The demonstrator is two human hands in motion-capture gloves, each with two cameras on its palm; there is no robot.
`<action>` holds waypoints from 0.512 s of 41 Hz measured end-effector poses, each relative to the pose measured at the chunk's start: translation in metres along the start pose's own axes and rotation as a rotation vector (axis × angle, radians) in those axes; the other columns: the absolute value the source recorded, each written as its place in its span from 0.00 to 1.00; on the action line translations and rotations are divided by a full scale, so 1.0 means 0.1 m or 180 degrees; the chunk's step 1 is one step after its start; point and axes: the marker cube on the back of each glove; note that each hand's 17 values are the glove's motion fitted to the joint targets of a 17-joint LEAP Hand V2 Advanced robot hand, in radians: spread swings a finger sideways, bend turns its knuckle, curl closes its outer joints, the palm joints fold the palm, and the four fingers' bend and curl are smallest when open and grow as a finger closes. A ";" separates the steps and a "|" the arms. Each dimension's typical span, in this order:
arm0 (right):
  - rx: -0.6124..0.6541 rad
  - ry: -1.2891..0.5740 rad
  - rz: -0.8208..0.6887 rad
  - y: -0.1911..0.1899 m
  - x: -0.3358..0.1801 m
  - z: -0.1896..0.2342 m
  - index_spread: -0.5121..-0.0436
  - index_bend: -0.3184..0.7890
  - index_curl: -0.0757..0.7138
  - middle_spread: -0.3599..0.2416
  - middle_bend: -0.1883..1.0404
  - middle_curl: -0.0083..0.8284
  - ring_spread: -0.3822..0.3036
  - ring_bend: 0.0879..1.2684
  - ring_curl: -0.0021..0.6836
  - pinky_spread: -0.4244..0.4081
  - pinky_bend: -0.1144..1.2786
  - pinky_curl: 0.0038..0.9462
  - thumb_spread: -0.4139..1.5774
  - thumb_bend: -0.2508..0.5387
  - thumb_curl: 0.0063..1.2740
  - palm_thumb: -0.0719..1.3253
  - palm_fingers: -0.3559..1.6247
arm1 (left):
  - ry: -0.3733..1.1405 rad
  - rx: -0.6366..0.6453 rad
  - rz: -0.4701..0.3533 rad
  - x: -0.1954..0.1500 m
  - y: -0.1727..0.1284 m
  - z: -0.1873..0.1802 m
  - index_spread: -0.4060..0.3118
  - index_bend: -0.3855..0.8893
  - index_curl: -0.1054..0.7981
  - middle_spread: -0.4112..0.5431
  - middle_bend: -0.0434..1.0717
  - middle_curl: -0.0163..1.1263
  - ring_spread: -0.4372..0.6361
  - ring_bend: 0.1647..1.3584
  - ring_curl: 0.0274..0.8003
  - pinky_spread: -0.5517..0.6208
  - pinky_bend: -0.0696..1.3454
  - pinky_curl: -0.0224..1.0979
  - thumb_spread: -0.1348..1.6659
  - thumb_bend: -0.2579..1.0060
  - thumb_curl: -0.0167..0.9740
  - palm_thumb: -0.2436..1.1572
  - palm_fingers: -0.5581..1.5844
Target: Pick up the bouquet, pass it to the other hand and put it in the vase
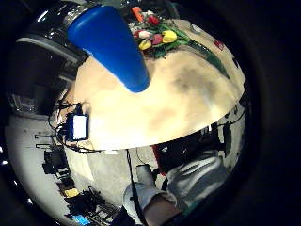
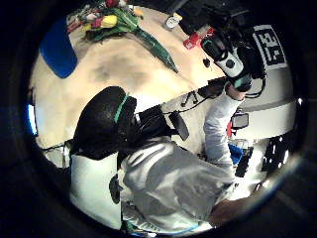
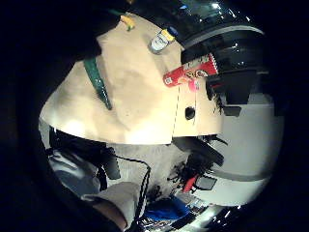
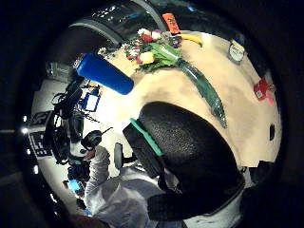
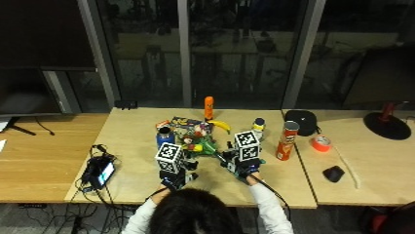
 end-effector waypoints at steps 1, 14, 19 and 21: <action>0.0010 -0.0004 0.0002 0.01 0.00 0.00 0.67 0.37 0.11 0.56 0.30 0.06 0.59 0.24 0.10 0.65 0.41 0.10 0.42 0.50 0.03 0.22 0.38 | 0.0000 0.0002 0.0002 0.00 0.00 0.00 0.62 0.49 0.20 0.59 0.19 0.04 0.56 0.19 0.05 0.63 0.22 0.07 0.31 0.36 0.09 0.41 0.44; 0.0166 -0.0142 0.0007 0.29 0.04 -0.27 0.34 0.38 0.22 0.57 0.32 0.20 0.65 0.33 0.29 0.77 0.47 0.26 0.70 0.43 0.09 0.23 0.32 | 0.0001 0.0036 0.0103 0.04 -0.06 -0.06 0.67 0.48 0.36 0.75 0.18 0.13 0.73 0.26 0.19 0.78 0.22 0.17 0.60 0.33 0.20 0.46 0.41; 0.0084 -0.0158 -0.0005 0.26 0.02 -0.39 0.32 0.37 0.22 0.59 0.34 0.24 0.66 0.36 0.32 0.78 0.48 0.28 0.73 0.40 0.11 0.24 0.34 | 0.0033 0.0049 0.0030 0.00 -0.11 -0.13 0.68 0.48 0.40 0.77 0.19 0.14 0.75 0.26 0.21 0.80 0.22 0.19 0.63 0.31 0.22 0.47 0.40; 0.0036 -0.0159 0.0019 0.23 0.03 -0.43 0.35 0.35 0.22 0.61 0.36 0.26 0.66 0.39 0.34 0.79 0.49 0.29 0.74 0.39 0.11 0.24 0.36 | 0.0040 0.0054 -0.0007 -0.02 -0.14 -0.16 0.68 0.47 0.41 0.77 0.19 0.15 0.76 0.26 0.21 0.80 0.22 0.20 0.64 0.30 0.23 0.47 0.40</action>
